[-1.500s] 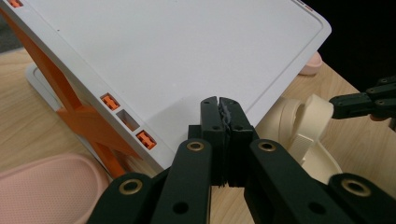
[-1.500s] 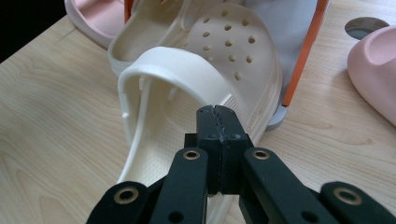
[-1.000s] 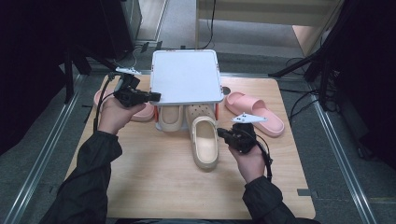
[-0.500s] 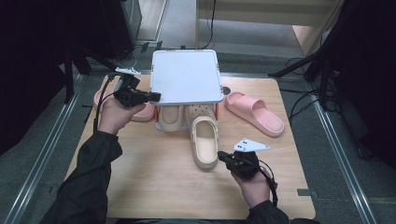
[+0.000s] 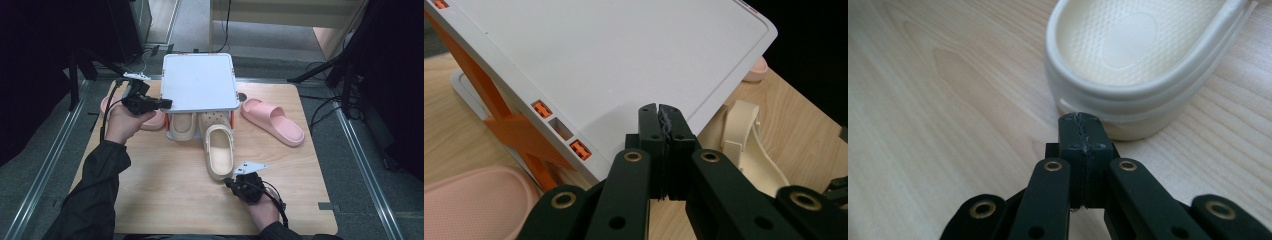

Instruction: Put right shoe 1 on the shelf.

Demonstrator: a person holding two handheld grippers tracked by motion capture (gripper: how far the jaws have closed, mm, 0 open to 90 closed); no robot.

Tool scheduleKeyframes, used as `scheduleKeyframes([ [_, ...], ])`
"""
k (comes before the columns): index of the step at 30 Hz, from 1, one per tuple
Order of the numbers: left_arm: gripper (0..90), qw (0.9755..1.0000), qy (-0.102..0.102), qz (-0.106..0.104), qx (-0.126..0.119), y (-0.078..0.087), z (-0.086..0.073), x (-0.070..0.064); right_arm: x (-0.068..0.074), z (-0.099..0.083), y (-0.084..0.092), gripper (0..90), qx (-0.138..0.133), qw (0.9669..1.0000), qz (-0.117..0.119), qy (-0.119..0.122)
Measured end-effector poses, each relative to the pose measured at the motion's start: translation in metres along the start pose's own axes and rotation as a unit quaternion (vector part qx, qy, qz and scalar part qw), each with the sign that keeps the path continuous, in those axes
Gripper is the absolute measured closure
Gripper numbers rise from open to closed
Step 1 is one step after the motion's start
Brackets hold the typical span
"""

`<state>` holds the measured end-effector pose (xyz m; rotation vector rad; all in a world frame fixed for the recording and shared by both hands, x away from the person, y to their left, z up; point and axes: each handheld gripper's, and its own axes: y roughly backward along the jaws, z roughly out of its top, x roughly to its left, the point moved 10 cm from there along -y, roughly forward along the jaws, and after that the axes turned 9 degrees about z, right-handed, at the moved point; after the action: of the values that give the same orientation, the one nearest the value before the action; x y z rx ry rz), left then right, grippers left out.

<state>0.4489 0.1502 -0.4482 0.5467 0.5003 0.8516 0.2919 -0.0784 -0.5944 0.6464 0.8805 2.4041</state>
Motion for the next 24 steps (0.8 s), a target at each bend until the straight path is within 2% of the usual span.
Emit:
scheduleKeyframes([
  [6,88.9,1.0000,0.001,-0.003,0.000,0.000,0.000,0.000,-0.003,0.013,-0.004,90.0,-0.005,1.0000,-0.004,0.001],
  [7,88.9,1.0000,0.002,-0.003,-0.001,0.000,0.000,0.000,-0.002,0.016,-0.004,90.0,-0.008,1.0000,0.002,0.002],
  [12,88.8,1.0000,0.001,-0.003,0.000,0.000,0.000,0.000,-0.002,0.036,-0.009,90.0,-0.029,0.9996,-0.001,0.008],
  [19,88.4,1.0000,0.003,-0.008,-0.001,0.000,0.000,0.001,-0.019,0.060,-0.021,90.0,-0.036,0.9992,-0.013,0.012],
  [22,88.2,1.0000,0.003,-0.007,-0.001,0.001,0.000,0.001,-0.029,0.068,-0.026,90.0,-0.050,0.9986,-0.013,0.006],
  [24,88.2,1.0000,0.003,-0.007,-0.001,0.001,0.000,0.001,-0.036,0.074,-0.028,90.0,-0.050,0.9986,-0.015,-0.001],
])
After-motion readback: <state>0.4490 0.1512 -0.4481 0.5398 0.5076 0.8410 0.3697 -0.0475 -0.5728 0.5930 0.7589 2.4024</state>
